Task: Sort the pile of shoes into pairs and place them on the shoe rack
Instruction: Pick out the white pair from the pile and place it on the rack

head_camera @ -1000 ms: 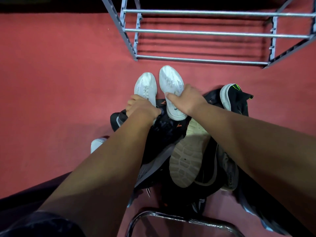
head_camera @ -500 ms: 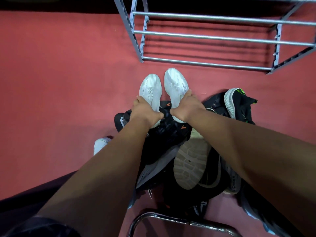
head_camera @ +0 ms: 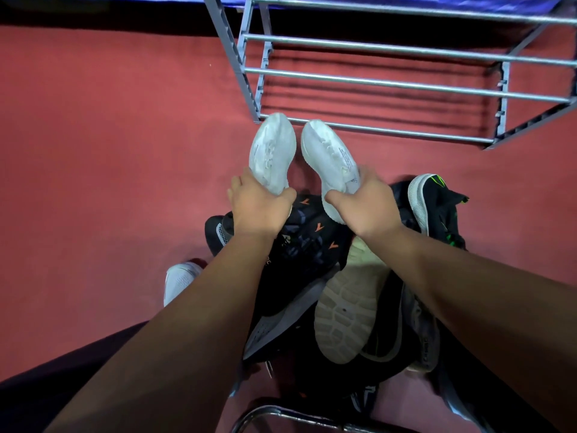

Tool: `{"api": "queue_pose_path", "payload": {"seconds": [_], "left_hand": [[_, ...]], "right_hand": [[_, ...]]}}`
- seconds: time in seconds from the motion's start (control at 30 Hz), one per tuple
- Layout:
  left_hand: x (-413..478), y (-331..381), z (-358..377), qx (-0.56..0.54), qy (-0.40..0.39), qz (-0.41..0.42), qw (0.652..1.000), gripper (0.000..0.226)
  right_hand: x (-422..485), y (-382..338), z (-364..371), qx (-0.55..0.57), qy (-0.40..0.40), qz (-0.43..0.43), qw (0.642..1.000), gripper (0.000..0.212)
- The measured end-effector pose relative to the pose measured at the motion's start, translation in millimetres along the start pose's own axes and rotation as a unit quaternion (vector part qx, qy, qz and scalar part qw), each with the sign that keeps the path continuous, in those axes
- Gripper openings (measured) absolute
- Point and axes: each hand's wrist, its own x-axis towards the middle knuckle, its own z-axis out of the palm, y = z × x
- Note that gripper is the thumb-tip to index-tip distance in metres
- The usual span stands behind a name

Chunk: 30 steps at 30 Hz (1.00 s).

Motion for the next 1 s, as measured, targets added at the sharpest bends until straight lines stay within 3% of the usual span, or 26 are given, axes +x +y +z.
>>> {"api": "queue_pose_path", "payload": {"seconds": [0.17, 0.27, 0.37, 0.53, 0.63, 0.73, 0.83, 1.0], "left_hand": [[17.6, 21.8, 9.0, -0.034, 0.002, 0.059, 0.998, 0.075], [38.8, 40.2, 18.2, -0.032, 0.008, 0.090, 0.995, 0.058], [70.0, 55.3, 30.4, -0.010, 0.030, 0.107, 0.994, 0.066], [119.7, 72.2, 49.1, 0.001, 0.047, 0.134, 0.990, 0.075], [143.2, 84.2, 55.7, 0.013, 0.045, 0.164, 0.985, 0.064], [161.9, 95.1, 59.7, 0.051, 0.055, 0.182, 0.980, 0.069], [176.7, 101.0, 62.4, 0.120, 0.049, 0.204, 0.970, 0.055], [195.0, 98.7, 64.6, 0.144, -0.011, 0.161, 0.976, 0.074]], "right_hand": [[21.4, -8.8, -7.3, 0.023, 0.035, -0.055, 0.998, 0.054], [48.7, -15.1, -11.4, 0.019, 0.051, -0.080, 0.995, 0.056], [80.9, -19.3, -17.3, 0.011, 0.064, -0.098, 0.993, 0.048], [131.7, -28.3, -11.3, 0.002, 0.093, -0.076, 0.993, 0.055], [154.4, -38.7, -5.0, -0.041, 0.113, -0.064, 0.991, 0.058], [168.3, -50.6, 1.2, -0.101, 0.119, -0.089, 0.984, 0.056], [178.9, -58.3, 8.7, -0.055, 0.139, -0.096, 0.984, 0.057], [193.1, -60.2, 20.8, -0.105, 0.090, -0.070, 0.988, 0.063]]}}
